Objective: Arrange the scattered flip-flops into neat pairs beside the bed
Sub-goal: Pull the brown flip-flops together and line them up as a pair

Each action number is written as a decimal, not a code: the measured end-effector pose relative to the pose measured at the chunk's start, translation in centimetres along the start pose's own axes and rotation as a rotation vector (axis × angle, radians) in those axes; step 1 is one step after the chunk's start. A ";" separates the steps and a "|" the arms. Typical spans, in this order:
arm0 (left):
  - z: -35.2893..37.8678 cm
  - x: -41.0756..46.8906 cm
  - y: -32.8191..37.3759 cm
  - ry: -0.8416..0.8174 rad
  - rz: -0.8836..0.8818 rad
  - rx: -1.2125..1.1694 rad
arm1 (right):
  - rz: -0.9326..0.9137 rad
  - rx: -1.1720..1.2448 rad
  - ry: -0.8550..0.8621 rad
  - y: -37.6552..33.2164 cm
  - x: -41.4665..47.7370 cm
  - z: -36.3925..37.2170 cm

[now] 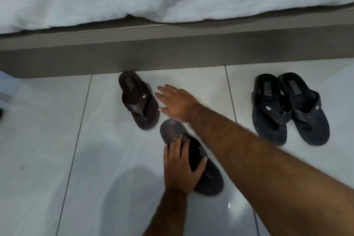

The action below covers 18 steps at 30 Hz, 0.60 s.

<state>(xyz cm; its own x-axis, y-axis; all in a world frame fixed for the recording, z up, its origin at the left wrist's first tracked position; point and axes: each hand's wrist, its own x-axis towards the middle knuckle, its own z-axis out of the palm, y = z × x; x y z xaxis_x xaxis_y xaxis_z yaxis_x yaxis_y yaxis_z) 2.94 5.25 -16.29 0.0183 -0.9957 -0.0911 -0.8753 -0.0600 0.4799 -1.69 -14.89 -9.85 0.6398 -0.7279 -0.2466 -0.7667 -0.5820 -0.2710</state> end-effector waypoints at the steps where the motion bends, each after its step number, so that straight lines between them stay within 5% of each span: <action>1: -0.1 -0.8 0.0 -0.037 -0.024 0.011 | -0.025 -0.003 -0.021 -1.5 1.3 -0.3; 12: -2.8 -4.8 -6.9 -0.173 -0.142 0.162 | 0.080 -0.151 -0.322 -2.7 3.0 2.8; 18: -3.0 -4.6 -7.7 -0.174 -0.146 0.163 | -0.108 -0.085 0.018 -4.3 3.6 2.9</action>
<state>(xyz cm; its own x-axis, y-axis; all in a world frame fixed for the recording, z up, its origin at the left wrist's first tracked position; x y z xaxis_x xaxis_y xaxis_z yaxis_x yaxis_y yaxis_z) 11.00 10.07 -16.95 0.0791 -0.9492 -0.3045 -0.9360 -0.1758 0.3049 4.11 -13.98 -12.26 0.7183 -0.6653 -0.2037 -0.6957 -0.6853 -0.2152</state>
